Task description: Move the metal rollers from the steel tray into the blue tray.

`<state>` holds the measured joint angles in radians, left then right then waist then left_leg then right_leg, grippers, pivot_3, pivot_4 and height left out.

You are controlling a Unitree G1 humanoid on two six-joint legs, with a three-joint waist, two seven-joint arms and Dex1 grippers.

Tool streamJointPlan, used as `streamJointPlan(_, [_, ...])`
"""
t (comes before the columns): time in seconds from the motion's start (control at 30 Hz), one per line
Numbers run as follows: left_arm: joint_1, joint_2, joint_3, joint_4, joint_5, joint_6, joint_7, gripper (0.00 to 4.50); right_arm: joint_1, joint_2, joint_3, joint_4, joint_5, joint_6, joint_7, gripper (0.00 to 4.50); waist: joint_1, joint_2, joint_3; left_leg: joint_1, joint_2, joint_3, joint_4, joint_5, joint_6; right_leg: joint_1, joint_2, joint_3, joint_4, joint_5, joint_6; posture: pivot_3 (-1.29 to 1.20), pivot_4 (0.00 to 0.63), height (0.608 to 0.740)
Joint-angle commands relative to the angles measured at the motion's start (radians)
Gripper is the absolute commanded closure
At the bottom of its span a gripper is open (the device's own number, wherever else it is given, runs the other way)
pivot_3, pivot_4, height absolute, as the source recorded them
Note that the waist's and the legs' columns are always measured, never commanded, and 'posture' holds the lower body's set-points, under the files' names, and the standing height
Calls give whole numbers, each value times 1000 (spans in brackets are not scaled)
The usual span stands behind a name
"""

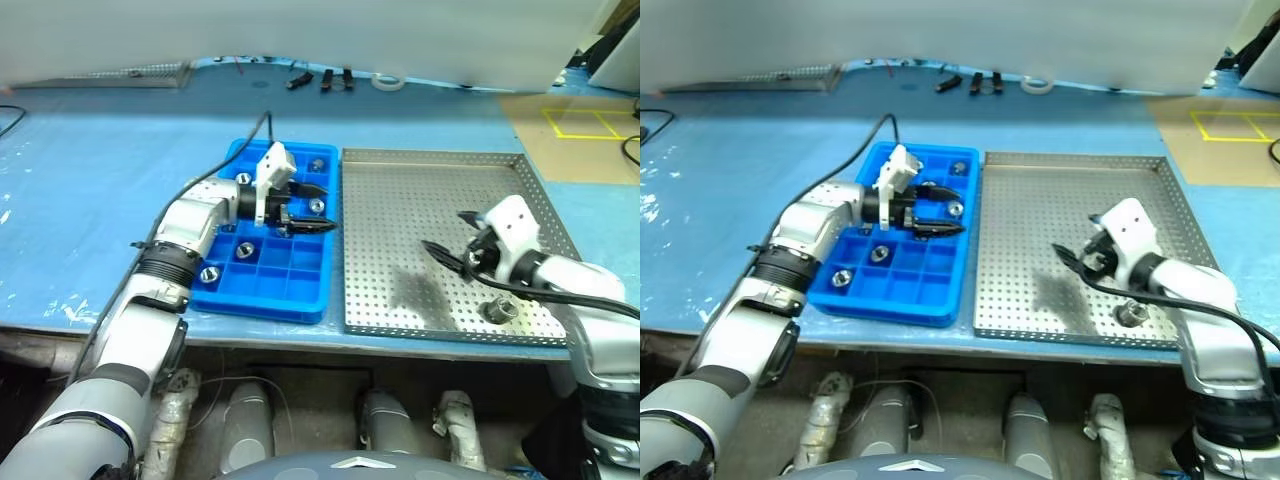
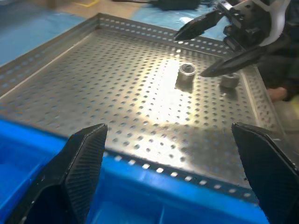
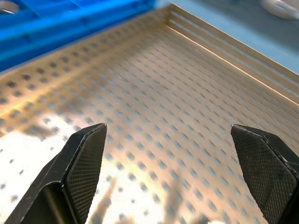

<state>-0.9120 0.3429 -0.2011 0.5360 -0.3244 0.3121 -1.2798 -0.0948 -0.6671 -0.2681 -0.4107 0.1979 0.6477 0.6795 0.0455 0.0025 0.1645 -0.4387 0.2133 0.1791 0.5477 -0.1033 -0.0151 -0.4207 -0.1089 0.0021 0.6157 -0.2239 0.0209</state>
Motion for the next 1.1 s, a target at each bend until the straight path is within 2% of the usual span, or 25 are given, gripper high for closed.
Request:
streamJointPlan(0.03, [-35,-28,-9,12,17,-35,-38,0,52,-21,-94,-39,3,-12,-35,34,-13,0,0,1,0,1,1,0,0,0,0,1,0,0,0,-396,150,740])
streamJointPlan(0.17, [-42,-66,-5,32,27,-45,-45,0,62,14,-82,31,-18,-46,-101,34,-38,0,0,3,1,1,2,0,1,2,0,1,0,0,-1,-406,150,740])
streamJointPlan(0.33, [-28,-69,6,13,27,-28,-46,0,24,65,-30,107,-8,-59,-137,34,-51,0,0,2,1,1,4,-1,2,2,0,1,0,1,-1,-381,150,740])
streamJointPlan(0.7, [47,-21,15,-85,26,30,-21,0,-55,57,30,344,-39,-151,-137,34,-44,0,0,0,0,2,10,-5,8,4,-1,1,0,1,-1,-322,150,740])
streamJointPlan(0.97, [62,-18,15,-106,26,43,-5,0,-90,85,86,388,-50,-177,-154,34,-32,1,0,1,1,2,13,-6,9,6,-2,1,0,1,-1,-314,150,740])
streamJointPlan(1.1, [66,-16,15,-110,26,44,-2,0,-85,85,93,386,-45,-182,-155,830,-31,1,0,1,1,2,13,-6,9,6,-1,1,0,1,-1,-313,150,740])
